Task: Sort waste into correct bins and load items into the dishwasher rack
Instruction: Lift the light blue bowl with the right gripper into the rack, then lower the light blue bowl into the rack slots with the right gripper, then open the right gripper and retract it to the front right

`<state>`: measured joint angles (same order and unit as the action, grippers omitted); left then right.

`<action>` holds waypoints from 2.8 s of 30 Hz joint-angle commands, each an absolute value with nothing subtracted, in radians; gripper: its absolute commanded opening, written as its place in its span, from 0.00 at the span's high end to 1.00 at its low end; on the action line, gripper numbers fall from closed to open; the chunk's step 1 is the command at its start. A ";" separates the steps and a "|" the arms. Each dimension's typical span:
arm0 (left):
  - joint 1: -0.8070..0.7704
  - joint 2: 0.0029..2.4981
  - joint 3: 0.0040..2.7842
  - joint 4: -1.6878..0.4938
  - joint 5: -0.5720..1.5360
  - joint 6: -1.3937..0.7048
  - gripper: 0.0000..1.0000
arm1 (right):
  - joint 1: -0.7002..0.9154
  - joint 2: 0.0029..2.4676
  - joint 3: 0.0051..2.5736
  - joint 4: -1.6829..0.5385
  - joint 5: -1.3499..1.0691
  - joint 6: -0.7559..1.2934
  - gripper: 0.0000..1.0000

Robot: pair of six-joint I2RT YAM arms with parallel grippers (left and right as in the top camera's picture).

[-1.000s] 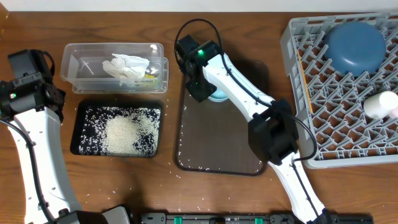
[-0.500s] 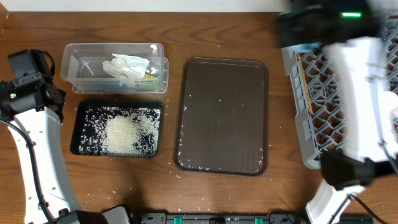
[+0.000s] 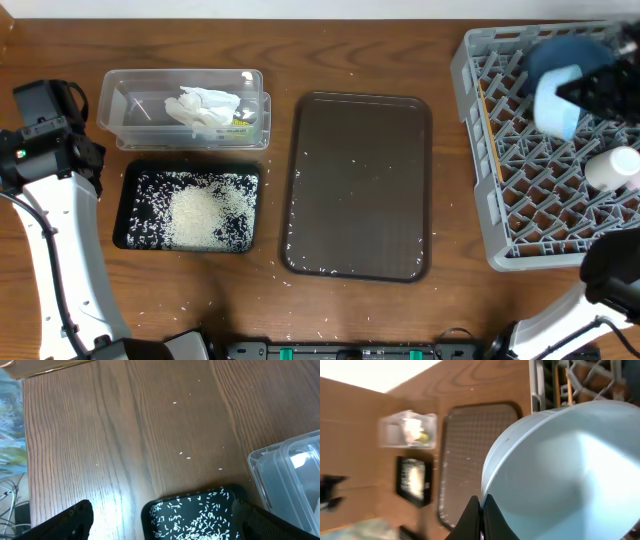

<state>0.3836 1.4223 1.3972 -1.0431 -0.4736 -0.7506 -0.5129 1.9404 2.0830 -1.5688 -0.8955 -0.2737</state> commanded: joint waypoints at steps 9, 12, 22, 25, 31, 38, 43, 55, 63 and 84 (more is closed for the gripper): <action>0.387 1.425 1.400 -1.047 -0.479 -0.737 0.09 | -0.645 1.945 1.673 -1.348 -1.404 -0.424 0.99; 0.387 1.425 1.400 -1.047 -0.479 -0.737 0.09 | -0.640 1.948 1.606 -1.254 -1.478 -0.418 0.99; 0.387 1.425 1.400 -1.047 -0.479 -0.737 0.09 | -0.601 1.950 1.509 -0.975 -1.293 -0.126 0.99; 0.387 1.425 1.400 -1.047 -0.479 -0.737 0.09 | -0.606 1.950 1.509 -1.000 -1.256 -0.130 0.99; 0.387 1.425 1.400 -1.047 -0.479 -0.737 0.09 | -0.620 1.950 1.509 -1.031 -1.201 -0.133 0.99; 0.387 1.425 1.400 -1.047 -0.479 -0.737 0.09 | -0.631 1.937 1.510 -1.122 -1.066 -0.135 0.99; 0.387 1.425 1.400 -1.047 -0.479 -0.737 0.09 | -0.657 1.884 1.518 -1.184 -0.925 -0.129 0.99; 0.387 1.425 1.400 -1.047 -0.479 -0.737 0.09 | -0.676 1.573 1.518 -1.281 -0.525 0.062 0.57; 0.387 1.425 1.400 -1.047 -0.479 -0.737 0.09 | -0.675 1.401 1.518 -1.313 -0.499 0.097 0.48; 0.387 1.425 1.400 -1.047 -0.479 -0.737 0.09 | -0.475 0.991 1.487 -1.593 -0.581 -0.079 0.57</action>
<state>0.3836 1.4223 1.3972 -1.0431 -0.4732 -0.7502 -0.5156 1.1007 1.5047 -1.5715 -0.5472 -0.0086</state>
